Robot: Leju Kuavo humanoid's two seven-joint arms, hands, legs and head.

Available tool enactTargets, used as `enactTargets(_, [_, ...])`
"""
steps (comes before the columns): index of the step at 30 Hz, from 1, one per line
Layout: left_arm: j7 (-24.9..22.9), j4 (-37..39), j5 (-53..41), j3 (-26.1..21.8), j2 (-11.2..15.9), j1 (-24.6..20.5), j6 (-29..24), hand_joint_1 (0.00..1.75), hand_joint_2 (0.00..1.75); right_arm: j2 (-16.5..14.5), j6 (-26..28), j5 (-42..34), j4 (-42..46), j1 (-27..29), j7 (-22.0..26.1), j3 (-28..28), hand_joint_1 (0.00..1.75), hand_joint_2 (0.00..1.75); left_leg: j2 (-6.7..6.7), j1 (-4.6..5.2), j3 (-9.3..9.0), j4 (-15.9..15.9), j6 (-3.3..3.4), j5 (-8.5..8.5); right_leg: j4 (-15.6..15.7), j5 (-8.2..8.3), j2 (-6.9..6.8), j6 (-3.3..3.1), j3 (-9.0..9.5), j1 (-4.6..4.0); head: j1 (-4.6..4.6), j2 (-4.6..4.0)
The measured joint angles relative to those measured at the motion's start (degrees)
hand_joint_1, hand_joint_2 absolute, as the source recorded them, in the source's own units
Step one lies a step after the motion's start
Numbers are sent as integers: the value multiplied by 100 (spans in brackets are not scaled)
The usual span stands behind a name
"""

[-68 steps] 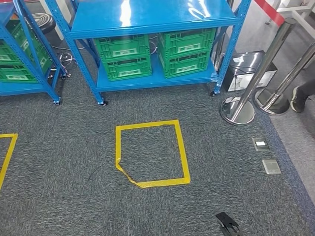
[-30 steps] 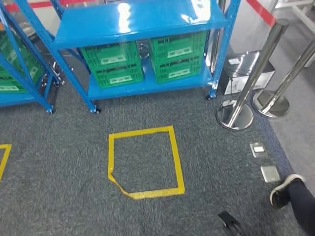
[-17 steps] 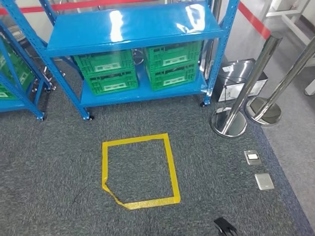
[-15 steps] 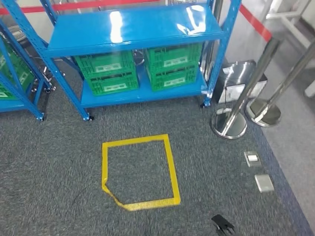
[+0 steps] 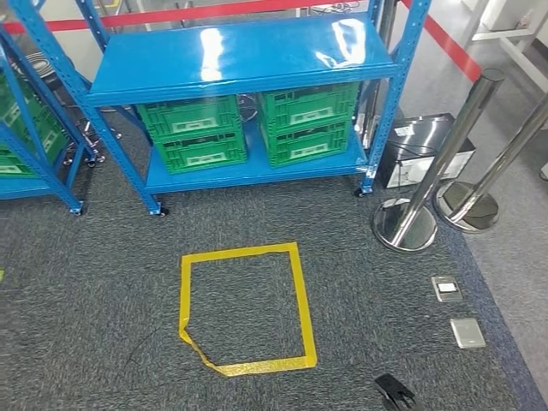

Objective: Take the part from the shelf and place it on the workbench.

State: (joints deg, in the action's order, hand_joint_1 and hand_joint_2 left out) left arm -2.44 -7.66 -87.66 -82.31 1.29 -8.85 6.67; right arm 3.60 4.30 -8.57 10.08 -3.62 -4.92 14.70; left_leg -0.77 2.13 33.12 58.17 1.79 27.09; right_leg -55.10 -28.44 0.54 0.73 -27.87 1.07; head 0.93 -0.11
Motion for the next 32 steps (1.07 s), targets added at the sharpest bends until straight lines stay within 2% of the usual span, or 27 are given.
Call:
enactTargets(3, [-16,1,-1,0,-12,2,0,0,175,2,-5,0,0,-5,-54,2,0,0,27,-123,585,1192,-138,513,2,-7,-18,-49,1,7,-50,0])
enactTargets(4, [-19,1,-1,0,-15,3,0,0,175,3,-8,0,0,-5,-74,3,0,0,30,-158,725,1444,-158,561,2,-11,-21,-49,5,10,-52,0])
enactTargets(5, [-23,1,-1,0,-18,5,0,0,175,4,-10,0,0,-6,-89,4,0,0,32,-185,757,1467,-168,493,2,-17,-21,-47,14,15,-55,0])
enactTargets(6, [-26,1,-1,0,-19,5,0,0,175,5,-13,0,0,-7,-99,5,0,0,34,-203,667,1242,-167,321,2,-26,-18,-42,29,22,-57,0])
enactTargets(8, [-29,1,-1,0,-17,2,0,0,175,5,-14,0,1,-11,-106,7,0,0,35,-213,274,389,-139,-106,6,-51,-11,-18,65,34,-62,0])
enactTargets(9, [-29,1,-1,0,-14,-4,-1,0,175,5,-14,0,2,-17,-107,7,0,0,32,-203,106,27,-126,-224,9,-66,-5,5,73,29,-68,0])
enactTargets(10, [-29,1,-1,0,-12,-9,-1,0,175,5,-13,0,2,-22,-109,7,0,0,29,-191,2,-198,-113,-272,17,-78,0,31,77,24,-69,0])
enactTargets(11, [-29,1,-1,0,-11,-12,-2,0,175,5,-13,0,2,-27,-111,8,0,0,25,-177,-31,-280,-103,-255,32,-87,3,60,79,19,-69,0])
enactTargets(14, [-29,1,-1,0,-15,-13,-5,0,175,7,-19,0,2,-35,-119,11,0,0,26,-183,-81,-374,-31,-249,22,-145,-4,151,100,17,-49,0])
enactTargets(15, [-29,1,-1,0,-19,-13,-7,0,175,7,-20,0,2,-36,-121,12,0,0,29,-192,-106,-410,2,-256,-129,-249,-11,167,45,13,-31,0])
enactTargets(16, [-29,1,-1,0,-23,-13,-9,0,175,8,-21,0,2,-37,-131,12,0,0,34,-194,-128,-435,30,-257,-420,-418,-18,175,-82,9,-4,0])
enactTargets(18, [-28,1,-1,0,-29,-13,-11,0,175,11,-21,0,2,-36,-156,13,0,0,39,-163,-145,-437,71,-240,-1254,-803,-23,177,-493,-5,54,0])
enactTargets(19, [-27,1,-1,0,-31,-13,-11,0,175,13,-21,0,2,-34,-174,14,0,0,39,-145,-154,-435,84,-232,-1573,-895,-23,175,-664,-10,79,0])
enactTargets(20, [-27,1,-1,0,-32,-11,-11,0,175,15,-22,0,1,-32,-186,15,0,0,36,-127,-168,-432,96,-222,-1683,-858,-24,168,-739,-12,98,0])
enactTargets(21, [-27,1,-1,0,-32,-9,-11,0,175,16,-22,0,1,-31,-193,16,0,0,31,-112,-188,-427,105,-212,-1541,-696,-24,151,-697,-15,114,0])
enactTargets(23, [-29,1,-1,0,-37,-5,-11,0,175,28,-25,0,0,-34,-202,19,0,0,23,-87,-231,-412,108,-184,-752,-219,-24,91,-374,-37,141,0])
enactTargets(24, [-31,1,-1,0,-41,-6,-11,0,175,37,-30,0,0,-37,-203,20,0,0,19,-69,-237,-390,98,-167,-371,-49,-25,63,-219,-49,144,0])
enactTargets(25, [-31,1,-1,0,-46,-6,-11,0,175,45,-36,0,0,-40,-205,22,0,0,18,-59,-234,-374,83,-158,-124,43,-24,39,-123,-63,138,0])
enactTargets(26, [-32,1,-1,0,-48,-6,-11,0,131,51,-41,0,0,-41,-205,24,0,0,16,-54,-222,-359,67,-149,-16,61,-22,24,-90,-72,125,0])
enactTargets(29, [-34,1,-1,1,-44,-6,-10,0,0,54,-48,0,0,-38,-200,29,0,0,18,-67,-207,-348,71,-139,16,72,-14,17,-93,-86,79,0])
enactTargets(32, [-36,1,-1,2,-45,-2,-7,0,0,54,-51,0,0,-33,-185,32,0,0,18,-77,-209,-357,63,-147,18,75,-13,11,-94,-103,58,0])
